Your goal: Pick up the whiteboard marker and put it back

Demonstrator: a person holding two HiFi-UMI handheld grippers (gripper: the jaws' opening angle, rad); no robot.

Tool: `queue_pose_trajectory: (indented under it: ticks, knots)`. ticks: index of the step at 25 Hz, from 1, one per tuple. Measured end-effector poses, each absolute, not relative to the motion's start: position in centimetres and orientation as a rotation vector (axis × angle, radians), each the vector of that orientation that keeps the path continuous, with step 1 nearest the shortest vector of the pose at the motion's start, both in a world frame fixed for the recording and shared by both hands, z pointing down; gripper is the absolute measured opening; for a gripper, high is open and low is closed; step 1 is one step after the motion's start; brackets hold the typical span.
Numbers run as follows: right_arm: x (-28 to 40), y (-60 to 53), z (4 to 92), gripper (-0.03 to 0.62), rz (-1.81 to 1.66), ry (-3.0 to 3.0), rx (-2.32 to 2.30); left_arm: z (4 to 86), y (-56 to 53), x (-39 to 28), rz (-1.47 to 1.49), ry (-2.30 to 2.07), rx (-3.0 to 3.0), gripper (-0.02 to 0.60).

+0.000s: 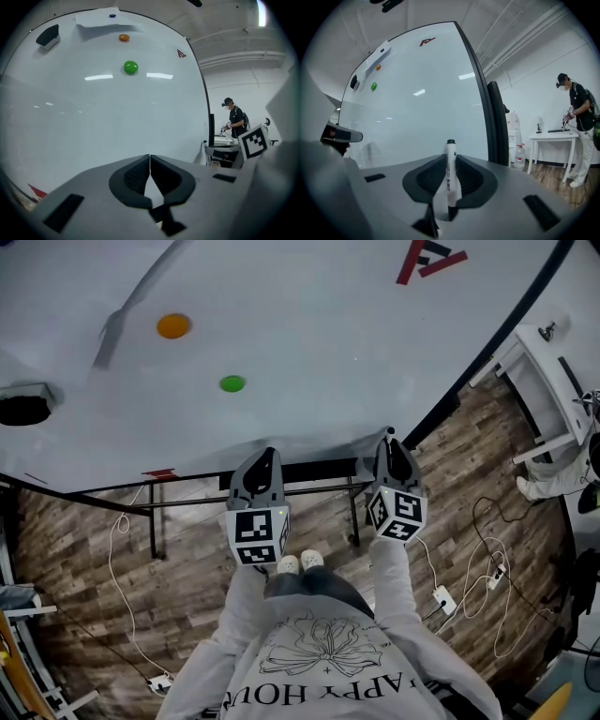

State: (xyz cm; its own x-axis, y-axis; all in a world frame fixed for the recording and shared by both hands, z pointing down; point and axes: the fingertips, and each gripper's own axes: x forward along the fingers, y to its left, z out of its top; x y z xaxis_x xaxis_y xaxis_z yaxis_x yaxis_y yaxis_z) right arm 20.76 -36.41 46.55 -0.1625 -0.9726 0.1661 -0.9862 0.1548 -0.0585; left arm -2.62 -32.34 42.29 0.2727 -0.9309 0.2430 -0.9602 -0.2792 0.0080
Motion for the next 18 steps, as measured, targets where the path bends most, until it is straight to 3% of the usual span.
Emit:
queue_pose_trajectory:
  ticks: [12, 16, 18]
  knots:
    - [21.1, -35.7, 52.7, 0.067, 0.368, -2.184, 1.938, 44.4, -32.2, -2.5, 0.321, -1.744, 2.349, 0.008]
    - [20.9, -35.0, 53.0, 0.127, 0.380, -2.176, 1.933, 44.6, -32.0, -2.3, 0.318, -1.734, 2.352, 0.008]
    - [20.8, -34.7, 52.6, 0.127, 0.366, -2.175, 1.941, 44.6, -31.9, -2.3, 0.314, -1.731, 2.353, 0.008]
